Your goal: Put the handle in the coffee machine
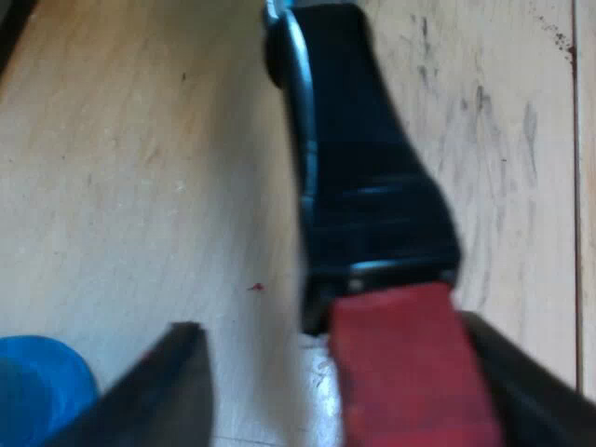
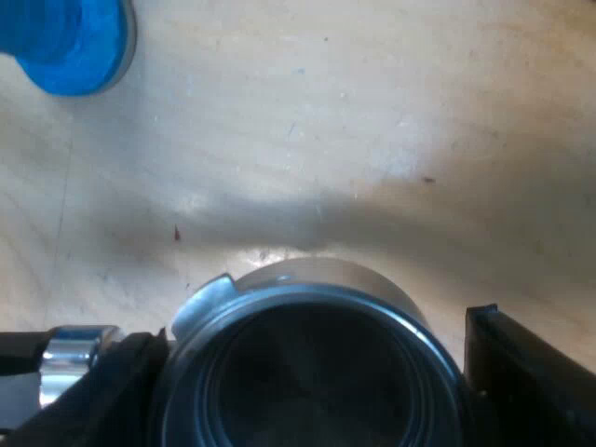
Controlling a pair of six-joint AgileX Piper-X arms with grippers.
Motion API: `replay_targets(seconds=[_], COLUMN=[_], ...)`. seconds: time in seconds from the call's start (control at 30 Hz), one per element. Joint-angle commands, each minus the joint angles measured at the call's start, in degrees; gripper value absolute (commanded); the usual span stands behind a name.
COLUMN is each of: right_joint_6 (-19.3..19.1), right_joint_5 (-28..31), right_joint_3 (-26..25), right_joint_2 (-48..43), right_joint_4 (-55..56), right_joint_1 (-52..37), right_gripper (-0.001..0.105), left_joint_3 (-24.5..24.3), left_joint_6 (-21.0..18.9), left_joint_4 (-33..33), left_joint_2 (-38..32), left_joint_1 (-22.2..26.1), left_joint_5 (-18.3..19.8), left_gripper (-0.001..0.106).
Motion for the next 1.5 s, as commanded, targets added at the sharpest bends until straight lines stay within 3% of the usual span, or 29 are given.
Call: replay_targets(seconds=[0.03,0.2,0.37,0.5,0.73,0.83,0.87,0.9,1.0,1.37,1.5], right_joint_6=[-0.4,-0.4,-0.4,-0.3,-0.4,-0.4,-0.4,-0.4,-0.4,-0.4,-0.6], right_joint_5=[-1.5,-3.8,-3.9,-3.9,-4.0,-3.4,-3.1,-0.1,1.6,2.0,5.7], right_joint_3=[-0.4,-0.4,-0.4,-0.4,-0.4,-0.4,-0.4,-0.4,-0.4,-0.4,-0.4], right_joint_2=[-1.0,-1.0,-1.0,-1.0,-1.0,-1.0,-1.0,-1.0,-1.0,-1.3,-2.9], right_joint_4=[-0.5,-0.5,-0.5,-0.5,-0.5,-0.5,-0.5,-0.5,-0.5,-0.5,-1.2], right_joint_1=[0.1,0.1,0.1,0.1,0.6,1.3,1.4,2.7,3.8,4.1,4.1], right_gripper=[0.0,0.0,0.0,0.0,0.001,0.02,0.022,0.058,0.083,0.08,0.08], left_joint_3=[-0.1,-0.1,-0.1,-0.1,-0.1,-0.1,-0.1,-0.1,-0.1,-0.1,-0.1], left_joint_6=[0.2,-0.2,-3.3,-3.4,-3.3,-3.3,-3.3,-3.3,-3.3,-3.4,-3.4], left_joint_4=[-0.2,-0.1,0.3,-0.2,-1.5,-1.7,-1.7,-1.7,-1.9,-1.4,-1.4], left_joint_2=[0.0,0.0,0.0,0.0,-2.0,-2.6,-3.1,-3.6,-4.9,-6.3,-6.3], left_joint_1=[-0.2,-0.2,0.3,1.8,2.1,2.1,2.1,2.1,2.1,2.2,4.1], left_joint_5=[0.6,1.1,2.6,5.2,5.9,6.6,6.9,6.8,7.1,8.2,8.4], left_gripper=[0.032,0.002,0.0,0.0,0.0,0.0,0.0,0.0,0.0,0.0,0.0])
